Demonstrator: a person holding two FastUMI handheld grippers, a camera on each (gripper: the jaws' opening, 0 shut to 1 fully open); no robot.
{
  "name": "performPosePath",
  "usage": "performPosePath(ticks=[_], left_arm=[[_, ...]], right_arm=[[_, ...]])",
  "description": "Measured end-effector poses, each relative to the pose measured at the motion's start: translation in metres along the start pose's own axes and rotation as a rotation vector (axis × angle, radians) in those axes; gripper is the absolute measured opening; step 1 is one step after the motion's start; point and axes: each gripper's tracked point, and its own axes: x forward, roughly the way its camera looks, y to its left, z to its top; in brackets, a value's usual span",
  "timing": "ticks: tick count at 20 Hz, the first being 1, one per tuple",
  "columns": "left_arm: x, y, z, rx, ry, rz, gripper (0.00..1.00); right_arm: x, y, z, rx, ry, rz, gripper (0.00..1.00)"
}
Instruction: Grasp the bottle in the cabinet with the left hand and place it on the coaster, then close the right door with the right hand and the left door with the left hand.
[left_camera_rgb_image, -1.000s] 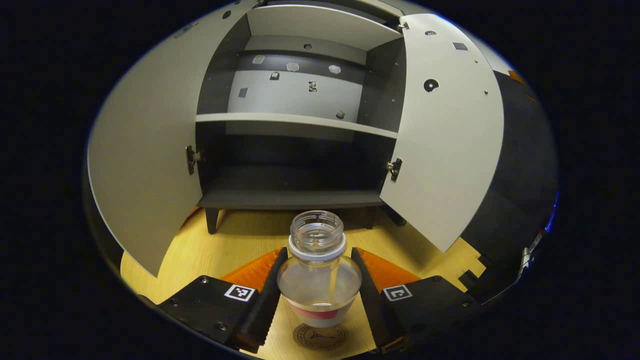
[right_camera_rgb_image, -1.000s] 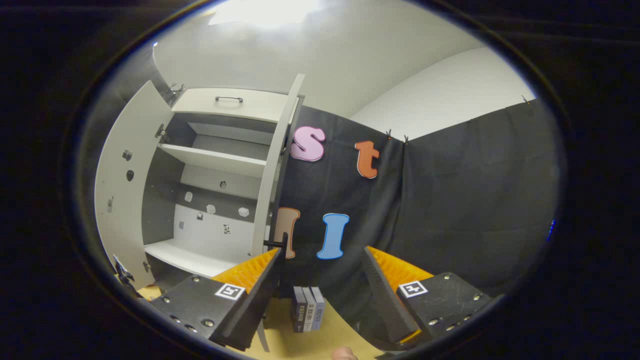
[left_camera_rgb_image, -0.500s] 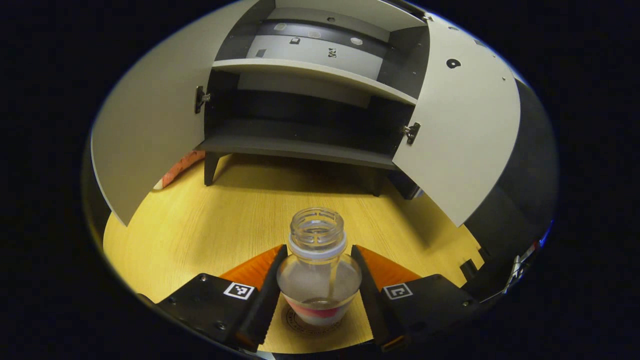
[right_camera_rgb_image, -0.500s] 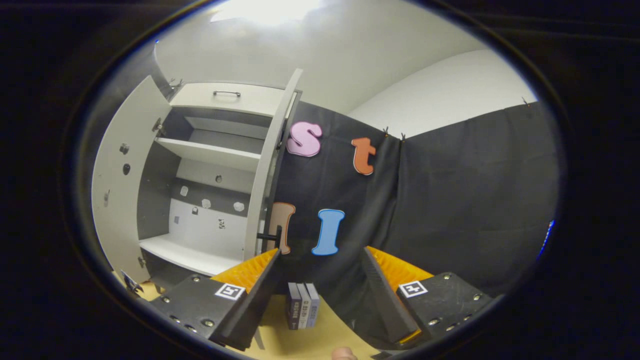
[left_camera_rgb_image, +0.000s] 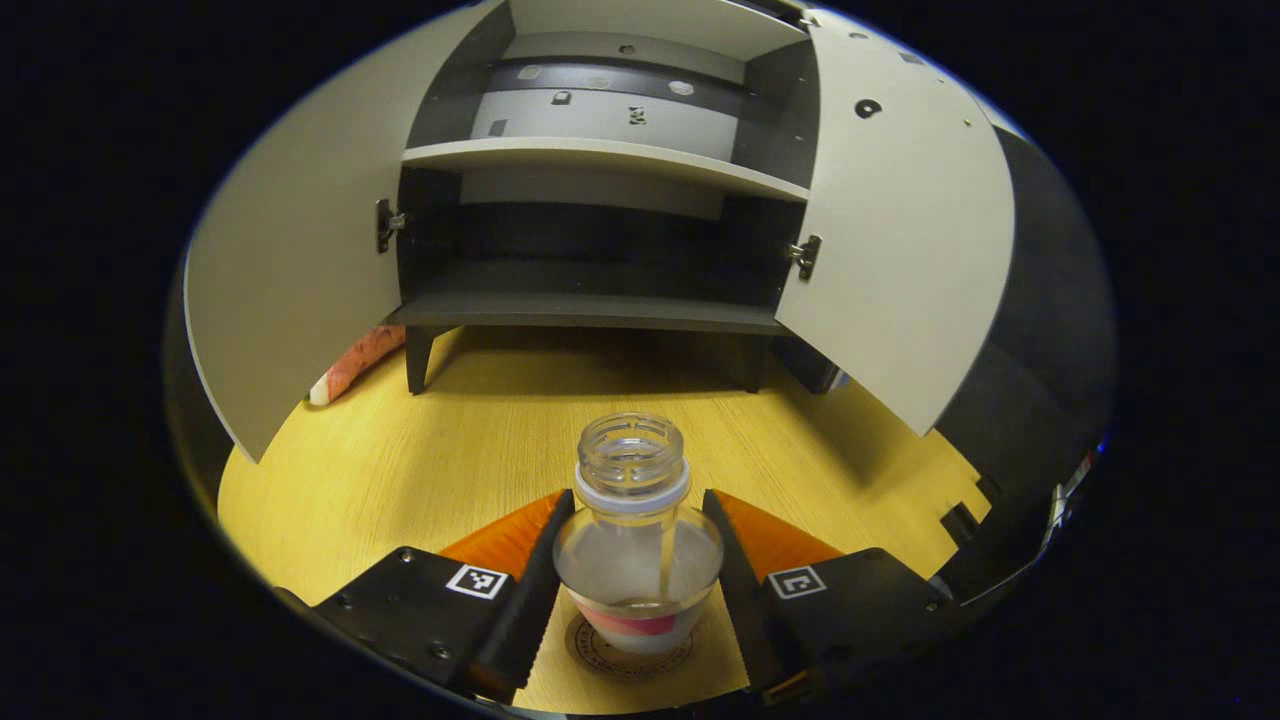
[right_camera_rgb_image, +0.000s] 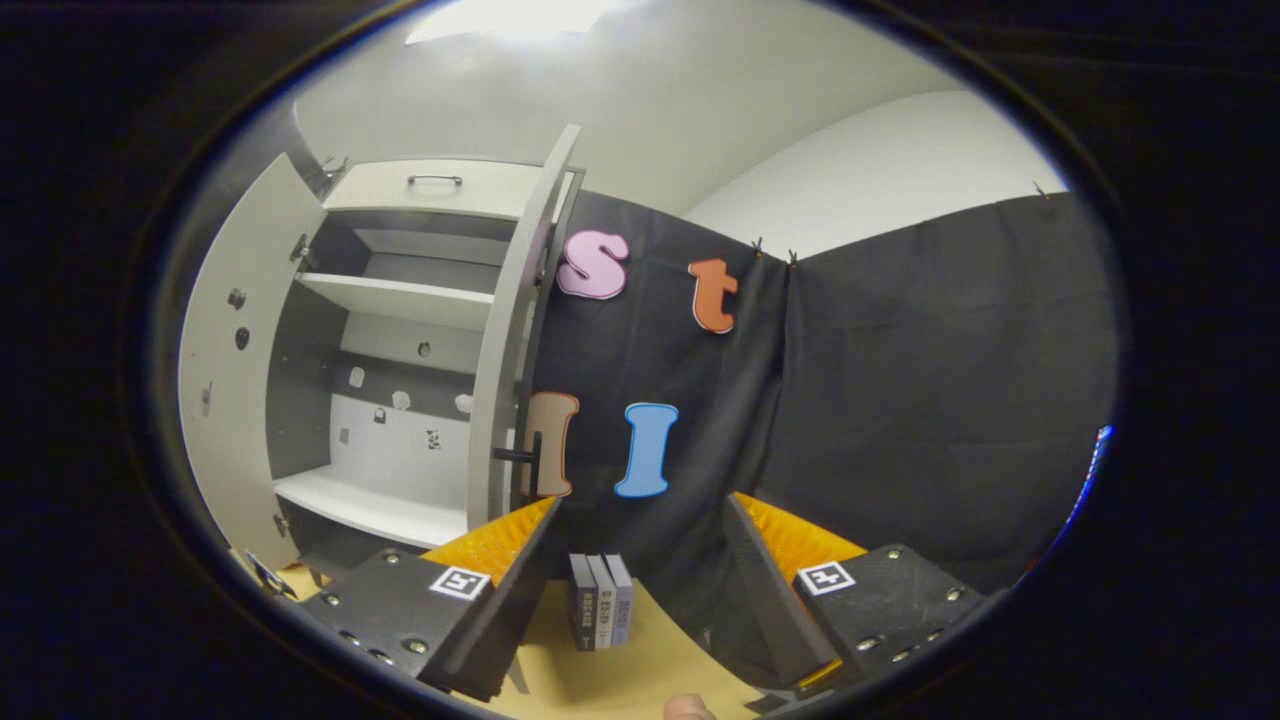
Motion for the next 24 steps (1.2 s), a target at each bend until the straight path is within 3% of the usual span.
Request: performPosePath(ticks=[4, 14, 24], left_arm=[[-0.006, -0.004, -0.006, 0.043, 0.026, -0.017, 0.8], [-0.026, -0.003, -0.01, 0.039, 0.052, -0.022, 0.81], [-0.042, -0.021, 0.064, 0.079, -0.077, -0.031, 0.82]], right_arm=[[0.0, -0.003, -0.004, 0.021, 0.012, -0.002, 0.94], [0.005, 0.002, -0.014, 0.051, 0.034, 0.028, 0.96], [0.006, 0.001, -0.017, 0.052, 0.037, 0.031, 0.94]])
